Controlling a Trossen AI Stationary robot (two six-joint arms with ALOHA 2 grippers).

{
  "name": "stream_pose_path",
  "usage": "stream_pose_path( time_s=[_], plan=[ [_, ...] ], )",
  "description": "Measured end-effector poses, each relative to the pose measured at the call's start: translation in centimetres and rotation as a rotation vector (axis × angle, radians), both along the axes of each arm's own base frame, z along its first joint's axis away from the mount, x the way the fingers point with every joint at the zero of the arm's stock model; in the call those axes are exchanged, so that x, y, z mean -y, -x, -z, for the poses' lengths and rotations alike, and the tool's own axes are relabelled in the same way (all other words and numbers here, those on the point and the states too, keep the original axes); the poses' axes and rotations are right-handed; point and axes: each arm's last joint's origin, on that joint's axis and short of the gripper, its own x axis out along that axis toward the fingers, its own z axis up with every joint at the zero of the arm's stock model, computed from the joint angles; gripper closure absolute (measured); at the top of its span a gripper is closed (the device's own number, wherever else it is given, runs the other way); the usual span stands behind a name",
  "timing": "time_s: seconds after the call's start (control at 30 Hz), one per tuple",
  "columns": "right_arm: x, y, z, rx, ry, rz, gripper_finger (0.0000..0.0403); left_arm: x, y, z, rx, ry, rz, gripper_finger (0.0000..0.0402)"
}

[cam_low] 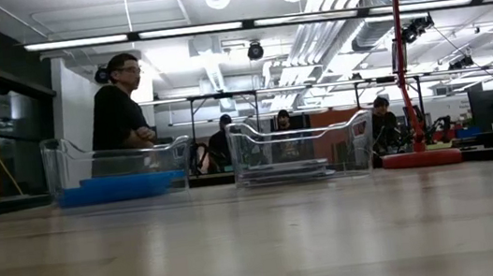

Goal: Pick & place jewel cases by type
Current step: Return To Home Position

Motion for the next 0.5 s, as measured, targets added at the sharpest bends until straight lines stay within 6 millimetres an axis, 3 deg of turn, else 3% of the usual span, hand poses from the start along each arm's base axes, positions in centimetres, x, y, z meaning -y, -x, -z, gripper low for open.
stream_pose_path(
  time_s=[0.33, 0.5],
  plan=[
    [-0.1, -0.8, 3.6, 0.120, 0.043, -0.028, 0.0402, 0.1, 0.5, 4.5, 0.201, 0.021, -0.001, 0.0401],
    [-0.2, -1.8, 4.6, 0.149, 0.072, -0.046, 0.0402, -0.2, -0.7, 5.6, 0.191, 0.021, 0.008, 0.0401]
  ],
)
